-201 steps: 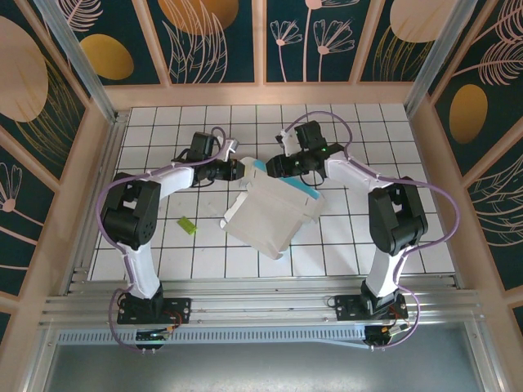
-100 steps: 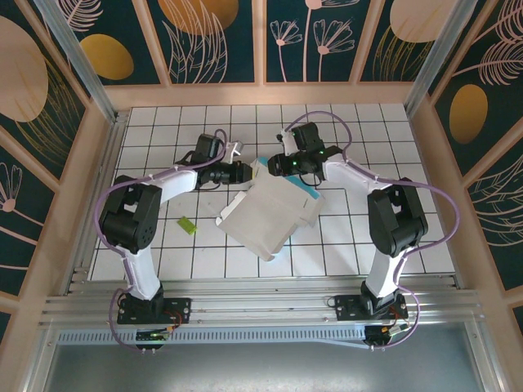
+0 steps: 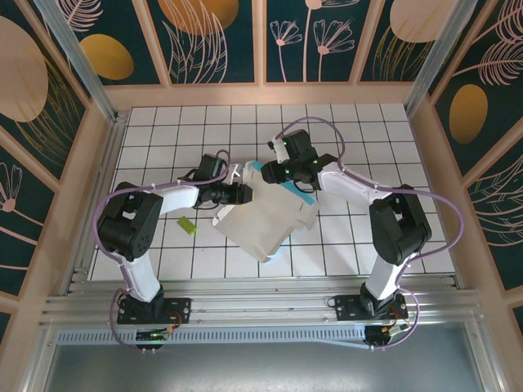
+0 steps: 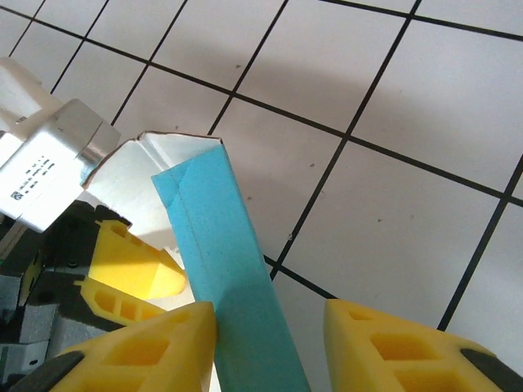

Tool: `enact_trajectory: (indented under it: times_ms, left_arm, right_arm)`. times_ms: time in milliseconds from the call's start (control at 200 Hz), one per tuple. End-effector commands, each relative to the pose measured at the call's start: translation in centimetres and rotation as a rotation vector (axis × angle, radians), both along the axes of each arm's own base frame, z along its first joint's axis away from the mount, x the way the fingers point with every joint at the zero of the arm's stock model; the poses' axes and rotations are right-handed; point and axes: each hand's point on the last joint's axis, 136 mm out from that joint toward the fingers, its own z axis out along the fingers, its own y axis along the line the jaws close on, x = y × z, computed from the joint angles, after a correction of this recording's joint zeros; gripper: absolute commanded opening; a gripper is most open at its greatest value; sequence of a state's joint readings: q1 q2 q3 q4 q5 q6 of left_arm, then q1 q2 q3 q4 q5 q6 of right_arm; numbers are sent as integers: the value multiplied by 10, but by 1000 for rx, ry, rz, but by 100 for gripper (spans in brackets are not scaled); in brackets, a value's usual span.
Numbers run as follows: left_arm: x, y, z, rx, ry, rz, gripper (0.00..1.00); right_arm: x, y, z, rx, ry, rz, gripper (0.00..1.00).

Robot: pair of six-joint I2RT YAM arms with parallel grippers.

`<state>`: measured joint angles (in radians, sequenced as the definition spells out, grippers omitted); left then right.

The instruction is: Fold the paper box

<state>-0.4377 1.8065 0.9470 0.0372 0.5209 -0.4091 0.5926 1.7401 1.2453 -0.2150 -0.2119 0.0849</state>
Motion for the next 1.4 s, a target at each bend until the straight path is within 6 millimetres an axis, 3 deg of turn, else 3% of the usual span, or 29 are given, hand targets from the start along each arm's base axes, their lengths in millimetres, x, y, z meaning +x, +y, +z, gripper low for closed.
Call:
enact_trajectory:
  times_ms: [0,30,220,365,471,576,606,701,786,891,1171,1392]
  left_arm:
    - [3,12,16,37,-99,24,44]
    - [1,13,14,40,-103,25,44]
    - [-4,22,65,-20,-277,64,44]
    - [13,59,98,48,-394,212,42]
    - [41,101,100,170,-403,328,37]
    - [68,127,80,308,-354,348,34]
    - [82,123,87,316,-369,326,33]
    - [92,98,75,275,-341,185,31]
    - [91,74,49,219,-269,30,34]
    - [89,68,27,259,-219,-96,34]
    - [64,34,55,125,-505,-467,28]
    - [59,27,50,97,-535,-584,26]
  right_arm:
    - [-18,-14,-23,-129,14,10,40]
    - [-20,-13,-23,-141,5,15,40]
    - [-29,-10,-28,-202,-31,51,40]
    - [-34,-10,-32,-212,-29,66,40]
    - [-35,-11,-33,-217,-26,67,40]
    - [-36,-9,-33,-214,-27,72,40]
    - [-36,-9,-33,-214,-27,73,40]
    - [-36,-7,-31,-209,-29,75,40]
    - [-36,-7,-31,-208,-29,71,40]
    - [-36,-6,-30,-206,-31,72,40]
    - [-34,1,-28,-185,-25,90,40]
    - [-32,3,-26,-186,-28,97,40]
